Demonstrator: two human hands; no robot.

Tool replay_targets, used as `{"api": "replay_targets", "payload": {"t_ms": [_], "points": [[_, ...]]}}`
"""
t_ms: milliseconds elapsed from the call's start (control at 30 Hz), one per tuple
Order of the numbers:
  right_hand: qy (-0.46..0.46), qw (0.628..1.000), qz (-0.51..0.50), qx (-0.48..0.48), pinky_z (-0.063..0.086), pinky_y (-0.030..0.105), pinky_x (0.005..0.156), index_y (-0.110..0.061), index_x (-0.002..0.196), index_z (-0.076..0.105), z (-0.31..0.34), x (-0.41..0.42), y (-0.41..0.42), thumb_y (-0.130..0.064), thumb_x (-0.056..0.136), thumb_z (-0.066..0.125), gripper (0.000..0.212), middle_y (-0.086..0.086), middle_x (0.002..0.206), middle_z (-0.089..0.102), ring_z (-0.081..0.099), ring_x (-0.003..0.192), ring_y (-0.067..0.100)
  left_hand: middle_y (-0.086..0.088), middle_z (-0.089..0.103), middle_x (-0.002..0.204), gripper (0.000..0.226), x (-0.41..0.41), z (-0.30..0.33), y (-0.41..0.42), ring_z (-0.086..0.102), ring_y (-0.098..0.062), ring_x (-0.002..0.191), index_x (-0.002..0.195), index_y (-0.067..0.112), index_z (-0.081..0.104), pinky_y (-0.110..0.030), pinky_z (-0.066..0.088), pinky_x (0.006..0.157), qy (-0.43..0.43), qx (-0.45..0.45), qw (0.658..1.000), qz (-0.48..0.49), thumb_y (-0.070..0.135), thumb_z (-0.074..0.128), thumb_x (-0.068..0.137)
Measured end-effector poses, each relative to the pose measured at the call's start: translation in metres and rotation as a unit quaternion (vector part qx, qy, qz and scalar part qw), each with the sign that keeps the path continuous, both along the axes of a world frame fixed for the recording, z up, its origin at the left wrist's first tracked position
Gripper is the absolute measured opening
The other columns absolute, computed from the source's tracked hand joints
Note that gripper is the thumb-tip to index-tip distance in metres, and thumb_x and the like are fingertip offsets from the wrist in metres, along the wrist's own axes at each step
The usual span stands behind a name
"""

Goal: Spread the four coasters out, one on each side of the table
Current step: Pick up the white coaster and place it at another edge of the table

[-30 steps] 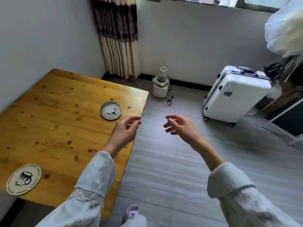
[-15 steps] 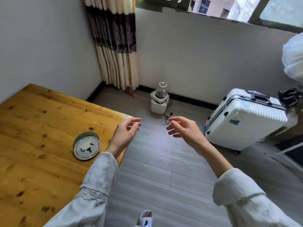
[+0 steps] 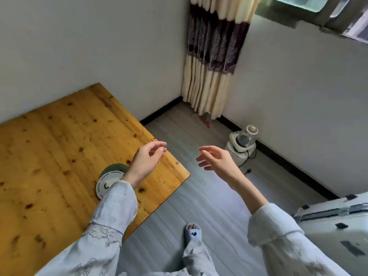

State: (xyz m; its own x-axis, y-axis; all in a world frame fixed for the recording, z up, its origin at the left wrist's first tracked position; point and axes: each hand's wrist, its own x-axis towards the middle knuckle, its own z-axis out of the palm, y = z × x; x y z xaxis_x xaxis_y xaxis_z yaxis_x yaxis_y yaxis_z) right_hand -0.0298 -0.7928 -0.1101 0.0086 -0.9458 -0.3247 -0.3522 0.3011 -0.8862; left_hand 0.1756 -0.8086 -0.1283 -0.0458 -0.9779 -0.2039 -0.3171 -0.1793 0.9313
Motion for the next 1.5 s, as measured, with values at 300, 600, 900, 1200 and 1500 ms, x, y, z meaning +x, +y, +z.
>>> {"api": "replay_targets", "payload": {"t_ms": [300, 600, 900, 1200, 1500], "points": [[0.028, 0.976, 0.212, 0.034, 0.054, 0.04, 0.083, -0.007, 0.116, 0.057, -0.016, 0.029, -0.092, -0.02, 0.096, 0.042, 0.028, 0.012, 0.096, 0.068, 0.063, 0.081, 0.021, -0.002, 0.063, 0.103, 0.019, 0.02, -0.022, -0.002, 0.058, -0.012, 0.092, 0.102, 0.022, 0.058, -0.022, 0.047, 0.077, 0.006, 0.061, 0.979, 0.196, 0.013, 0.045, 0.092], [0.067, 0.924, 0.349, 0.138, 0.05, 0.038, 0.076, 0.002, 0.12, 0.053, -0.091, 0.13, -0.116, -0.015, 0.096, 0.042, 0.031, 0.025, 0.108, 0.064, 0.058, 0.082, 0.025, -0.017, 0.049, 0.134, 0.034, 0.091, -0.104, 0.036, 0.046, -0.027, 0.124, 0.126, 0.003, 0.048, -0.031, 0.037, 0.099, -0.015, 0.215, 0.911, 0.351, 0.007, 0.042, 0.093], [0.118, 0.898, 0.348, 0.243, 0.044, 0.056, 0.096, 0.008, 0.124, 0.047, -0.181, 0.221, -0.122, -0.008, 0.093, 0.039, 0.036, 0.032, 0.112, 0.058, 0.053, 0.11, 0.047, -0.009, 0.027, 0.152, 0.057, 0.147, -0.187, 0.015, 0.027, -0.026, 0.139, 0.143, 0.014, 0.02, -0.037, 0.026, 0.111, -0.021, 0.304, 0.875, 0.376, 0.002, 0.041, 0.092], [0.121, 0.909, 0.295, 0.269, 0.048, 0.055, 0.095, -0.002, 0.123, 0.051, -0.21, 0.248, -0.115, -0.014, 0.092, 0.04, 0.035, 0.022, 0.117, 0.06, 0.057, 0.107, 0.039, -0.012, 0.041, 0.143, 0.048, 0.147, -0.204, 0.001, 0.039, -0.026, 0.131, 0.137, 0.009, 0.035, -0.035, 0.033, 0.107, 0.024, 0.286, 0.842, 0.458, 0.0, 0.042, 0.091], [0.072, 0.905, 0.239, 0.345, 0.048, 0.043, 0.094, 0.001, 0.124, 0.051, -0.194, 0.229, -0.137, -0.018, 0.093, 0.046, 0.036, 0.025, 0.112, 0.056, 0.049, 0.094, 0.022, -0.011, 0.057, 0.122, 0.037, 0.162, -0.162, -0.031, 0.046, -0.015, 0.106, 0.118, 0.009, 0.058, -0.021, 0.038, 0.089, 0.022, 0.19, 0.906, 0.377, -0.006, 0.044, 0.088]]}}
